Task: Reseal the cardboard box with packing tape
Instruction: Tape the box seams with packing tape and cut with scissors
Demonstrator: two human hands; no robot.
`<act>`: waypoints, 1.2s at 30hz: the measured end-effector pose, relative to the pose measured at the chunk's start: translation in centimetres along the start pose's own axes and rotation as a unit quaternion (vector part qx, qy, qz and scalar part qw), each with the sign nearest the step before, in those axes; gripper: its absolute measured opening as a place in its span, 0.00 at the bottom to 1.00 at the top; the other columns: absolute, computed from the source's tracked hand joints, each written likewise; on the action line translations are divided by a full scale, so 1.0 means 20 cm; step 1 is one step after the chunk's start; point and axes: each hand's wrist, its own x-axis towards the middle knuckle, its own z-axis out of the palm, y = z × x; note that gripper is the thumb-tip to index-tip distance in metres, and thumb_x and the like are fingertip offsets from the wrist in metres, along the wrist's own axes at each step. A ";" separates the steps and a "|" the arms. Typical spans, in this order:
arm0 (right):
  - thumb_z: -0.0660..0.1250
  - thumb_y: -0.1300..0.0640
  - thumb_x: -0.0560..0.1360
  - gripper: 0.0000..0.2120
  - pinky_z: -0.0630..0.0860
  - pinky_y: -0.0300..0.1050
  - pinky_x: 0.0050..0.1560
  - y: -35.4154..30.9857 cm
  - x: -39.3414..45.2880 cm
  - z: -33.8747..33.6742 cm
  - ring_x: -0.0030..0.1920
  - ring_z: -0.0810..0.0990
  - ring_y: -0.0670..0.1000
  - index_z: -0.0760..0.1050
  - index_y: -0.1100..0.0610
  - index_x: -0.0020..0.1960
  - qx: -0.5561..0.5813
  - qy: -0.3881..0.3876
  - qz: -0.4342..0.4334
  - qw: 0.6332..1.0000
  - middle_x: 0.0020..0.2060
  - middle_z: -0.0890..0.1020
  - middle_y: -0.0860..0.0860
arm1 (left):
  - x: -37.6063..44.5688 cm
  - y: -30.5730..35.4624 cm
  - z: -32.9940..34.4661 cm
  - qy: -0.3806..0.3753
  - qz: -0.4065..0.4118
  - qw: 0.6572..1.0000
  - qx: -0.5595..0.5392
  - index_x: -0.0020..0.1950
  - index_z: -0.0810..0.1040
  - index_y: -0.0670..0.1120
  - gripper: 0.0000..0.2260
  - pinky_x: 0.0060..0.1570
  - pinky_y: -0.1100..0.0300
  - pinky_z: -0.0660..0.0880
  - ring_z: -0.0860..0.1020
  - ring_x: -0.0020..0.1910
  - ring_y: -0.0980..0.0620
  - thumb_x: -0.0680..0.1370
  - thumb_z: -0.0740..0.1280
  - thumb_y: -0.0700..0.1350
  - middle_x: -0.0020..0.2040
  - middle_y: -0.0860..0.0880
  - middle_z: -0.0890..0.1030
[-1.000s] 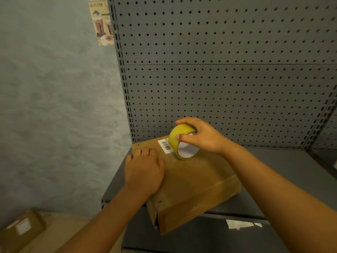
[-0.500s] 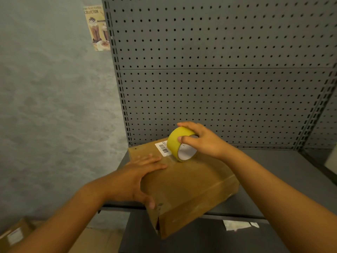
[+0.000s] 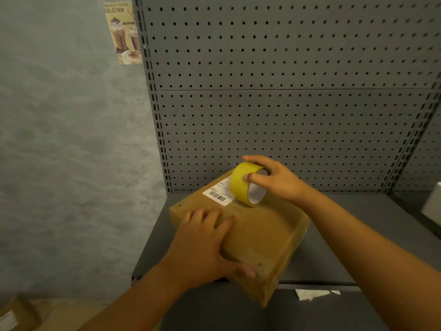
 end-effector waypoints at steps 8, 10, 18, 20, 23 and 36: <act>0.66 0.52 0.76 0.22 0.69 0.37 0.56 0.03 -0.03 -0.05 0.64 0.70 0.46 0.69 0.41 0.68 0.024 -0.013 0.007 1.000 0.65 0.71 0.42 | 0.18 -0.13 -0.12 -0.044 -0.047 0.968 -0.243 0.69 0.68 0.58 0.30 0.58 0.61 0.71 0.72 0.58 0.61 0.72 0.56 0.72 0.61 0.59 0.74; 0.67 0.53 0.76 0.22 0.68 0.37 0.57 0.03 -0.04 -0.05 0.65 0.69 0.46 0.69 0.41 0.68 0.038 -0.004 0.010 0.999 0.65 0.71 0.42 | 0.30 -0.17 -0.13 -0.036 -0.085 0.937 -0.337 0.69 0.68 0.55 0.23 0.49 0.68 0.72 0.74 0.52 0.63 0.75 0.65 0.60 0.58 0.57 0.76; 0.65 0.53 0.78 0.23 0.67 0.35 0.55 0.02 -0.08 -0.04 0.65 0.68 0.47 0.66 0.43 0.71 0.050 0.010 0.035 0.998 0.64 0.69 0.44 | 0.54 -0.16 -0.09 -0.124 -0.026 0.837 -0.532 0.62 0.77 0.46 0.14 0.61 0.55 0.75 0.80 0.56 0.53 0.77 0.67 0.46 0.56 0.49 0.82; 0.64 0.51 0.78 0.24 0.66 0.34 0.55 0.01 -0.11 -0.05 0.66 0.67 0.46 0.64 0.44 0.73 0.037 0.015 0.036 0.999 0.64 0.69 0.45 | 0.54 -0.16 -0.06 -0.130 -0.028 0.818 -0.559 0.62 0.77 0.44 0.16 0.60 0.53 0.75 0.81 0.56 0.50 0.75 0.67 0.48 0.56 0.47 0.83; 0.59 0.45 0.80 0.24 0.62 0.37 0.59 0.02 -0.15 -0.05 0.68 0.66 0.45 0.62 0.47 0.74 0.001 0.044 0.041 0.998 0.69 0.68 0.46 | 0.53 -0.16 -0.04 -0.117 -0.041 0.813 -0.569 0.59 0.79 0.44 0.16 0.57 0.53 0.77 0.82 0.52 0.48 0.74 0.67 0.50 0.52 0.45 0.84; 0.62 0.57 0.78 0.17 0.70 0.53 0.64 0.62 -0.62 -0.39 0.62 0.69 0.62 0.69 0.55 0.67 -0.308 0.105 0.398 0.858 0.63 0.68 0.60 | 0.53 -0.15 0.03 -0.072 -0.059 0.809 -0.581 0.55 0.81 0.46 0.14 0.57 0.56 0.76 0.82 0.51 0.53 0.73 0.68 0.51 0.50 0.50 0.85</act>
